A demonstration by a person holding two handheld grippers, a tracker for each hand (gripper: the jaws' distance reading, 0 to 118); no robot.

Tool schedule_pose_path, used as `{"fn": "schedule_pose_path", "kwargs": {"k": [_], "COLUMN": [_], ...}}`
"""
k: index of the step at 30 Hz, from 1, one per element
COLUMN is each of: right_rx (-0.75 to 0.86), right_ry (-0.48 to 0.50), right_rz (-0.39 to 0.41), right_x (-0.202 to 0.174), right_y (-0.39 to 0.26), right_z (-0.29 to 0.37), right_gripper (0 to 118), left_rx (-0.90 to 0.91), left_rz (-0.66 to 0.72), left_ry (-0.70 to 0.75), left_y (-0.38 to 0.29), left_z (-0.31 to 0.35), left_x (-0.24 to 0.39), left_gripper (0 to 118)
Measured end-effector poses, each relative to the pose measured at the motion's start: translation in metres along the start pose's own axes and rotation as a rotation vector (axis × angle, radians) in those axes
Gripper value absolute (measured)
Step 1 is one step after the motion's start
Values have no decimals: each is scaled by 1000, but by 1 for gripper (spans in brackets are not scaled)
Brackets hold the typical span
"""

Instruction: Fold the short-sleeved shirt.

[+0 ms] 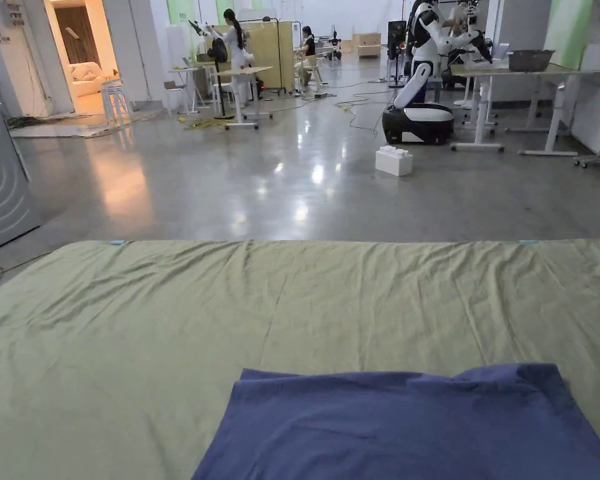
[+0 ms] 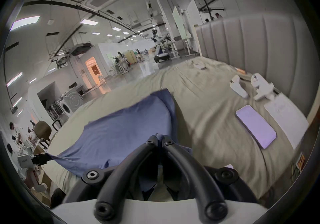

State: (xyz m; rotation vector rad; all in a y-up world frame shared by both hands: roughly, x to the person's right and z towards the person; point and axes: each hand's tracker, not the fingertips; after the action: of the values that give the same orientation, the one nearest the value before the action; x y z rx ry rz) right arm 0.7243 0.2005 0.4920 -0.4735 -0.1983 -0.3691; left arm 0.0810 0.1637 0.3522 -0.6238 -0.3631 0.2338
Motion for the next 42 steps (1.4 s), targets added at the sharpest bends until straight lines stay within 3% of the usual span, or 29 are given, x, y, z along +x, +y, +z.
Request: {"fn": "schedule_pose_path", "kwargs": {"k": [7, 12, 13, 16, 17, 21, 24, 30, 33, 35, 36, 38, 40, 42], "right_rx": [-113, -176, -180, -225, -213, -70, 44, 280, 362, 353, 382, 362, 346, 330], "right_ry": [-38, -48, -46, -51, -67, -105, -63, -9, 26, 33, 57, 98, 103, 92], "right_rz": [-61, -5, -2, 20, 32, 116, 170, 273, 352, 341, 364, 351, 346, 335], "right_x": [18, 19, 21, 25, 27, 16, -9, -72, -99, -106, -111, -113, -114, -117], "right_y": [-24, -39, -43, -51, -55, -48, -30, -17, -13, -11, -8, -5, -4, -5], "right_z": [-12, -28, -29, -31, -26, 8, 39, 94, 111, 116, 120, 124, 125, 125], "right_gripper": [4, 5, 17, 99, 102, 99, 99, 99, 99, 95, 87, 58, 26, 9], "left_rx": [-105, -196, -187, -193, -134, -1, 165, 384, 415, 413, 406, 406, 424, 446], "left_rz": [-14, 14, 12, 78, 53, -63, -161, -189, -247, -318, -358, -410, -397, -354], "left_ry": [63, 57, 83, 153, 189, 223, 261, 258, 278, 278, 280, 302, 259, 270], "left_y": [-27, -41, -44, -41, -39, -17, 11, 30, 19, 15, 12, 10, 8, 9], "left_z": [4, -14, -16, -12, -4, 36, 71, 126, 138, 143, 146, 149, 153, 155], "left_x": [-11, -19, -20, -25, -22, 7, 46, 128, 157, 168, 173, 179, 180, 182], "left_gripper": [7, 8, 20, 85, 95, 96, 95, 94, 88, 70, 62, 45, 10, 7]}}
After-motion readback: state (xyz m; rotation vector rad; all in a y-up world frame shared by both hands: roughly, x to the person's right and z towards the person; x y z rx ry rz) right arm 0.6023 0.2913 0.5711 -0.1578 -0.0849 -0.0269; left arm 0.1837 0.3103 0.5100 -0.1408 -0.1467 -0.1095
